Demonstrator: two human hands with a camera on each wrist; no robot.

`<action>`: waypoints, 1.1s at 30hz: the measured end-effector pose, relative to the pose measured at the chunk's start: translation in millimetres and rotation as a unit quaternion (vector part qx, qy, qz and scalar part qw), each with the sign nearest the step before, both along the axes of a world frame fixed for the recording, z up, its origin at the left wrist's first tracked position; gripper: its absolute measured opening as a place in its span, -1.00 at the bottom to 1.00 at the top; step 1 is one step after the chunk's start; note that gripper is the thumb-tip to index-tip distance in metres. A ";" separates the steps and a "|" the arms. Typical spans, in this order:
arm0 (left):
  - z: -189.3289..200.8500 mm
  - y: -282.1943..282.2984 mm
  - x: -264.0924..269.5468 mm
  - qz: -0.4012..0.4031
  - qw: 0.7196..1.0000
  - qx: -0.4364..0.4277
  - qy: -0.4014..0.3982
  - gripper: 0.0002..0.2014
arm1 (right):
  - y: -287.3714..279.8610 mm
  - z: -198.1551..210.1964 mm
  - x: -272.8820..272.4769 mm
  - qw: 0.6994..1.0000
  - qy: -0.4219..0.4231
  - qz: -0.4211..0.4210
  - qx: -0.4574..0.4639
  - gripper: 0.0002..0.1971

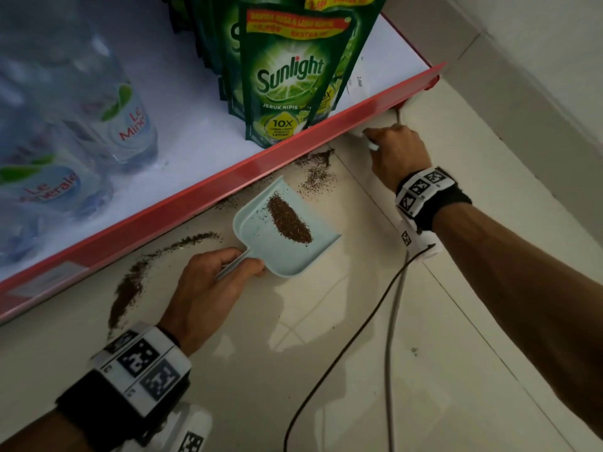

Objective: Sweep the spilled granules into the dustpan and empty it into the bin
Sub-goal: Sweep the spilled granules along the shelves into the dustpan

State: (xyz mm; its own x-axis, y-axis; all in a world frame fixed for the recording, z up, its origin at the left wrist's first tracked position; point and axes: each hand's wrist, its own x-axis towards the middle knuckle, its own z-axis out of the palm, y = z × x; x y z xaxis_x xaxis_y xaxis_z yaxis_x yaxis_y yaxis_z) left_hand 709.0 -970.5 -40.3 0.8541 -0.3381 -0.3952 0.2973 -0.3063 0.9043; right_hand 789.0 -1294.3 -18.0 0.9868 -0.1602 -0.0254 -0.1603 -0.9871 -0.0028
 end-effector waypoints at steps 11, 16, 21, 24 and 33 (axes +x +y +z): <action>1.1 -4.4 -0.4 -0.008 1.000 0.015 -0.017 -0.50 | -5.3 15.3 -11.1 0.996 -0.080 -0.021 0.044 -0.64; 2.6 -1.3 -2.2 -0.003 1.000 0.009 -0.018 -0.53 | -9.4 11.2 -21.7 0.998 0.012 -0.060 0.001 -0.71; 0.2 -1.6 -4.2 -0.002 1.000 0.021 -0.019 -0.64 | 36.0 8.1 -47.6 0.995 0.007 0.072 0.062 -0.69; 0.4 -1.7 -4.7 -0.002 1.000 0.023 -0.017 -0.67 | 41.8 13.4 -47.6 0.991 -0.031 0.097 0.090 -0.69; 5.1 4.0 -6.2 0.001 0.999 0.024 -0.035 -0.67 | 22.9 4.7 -41.1 0.997 0.033 -0.073 0.016 -0.78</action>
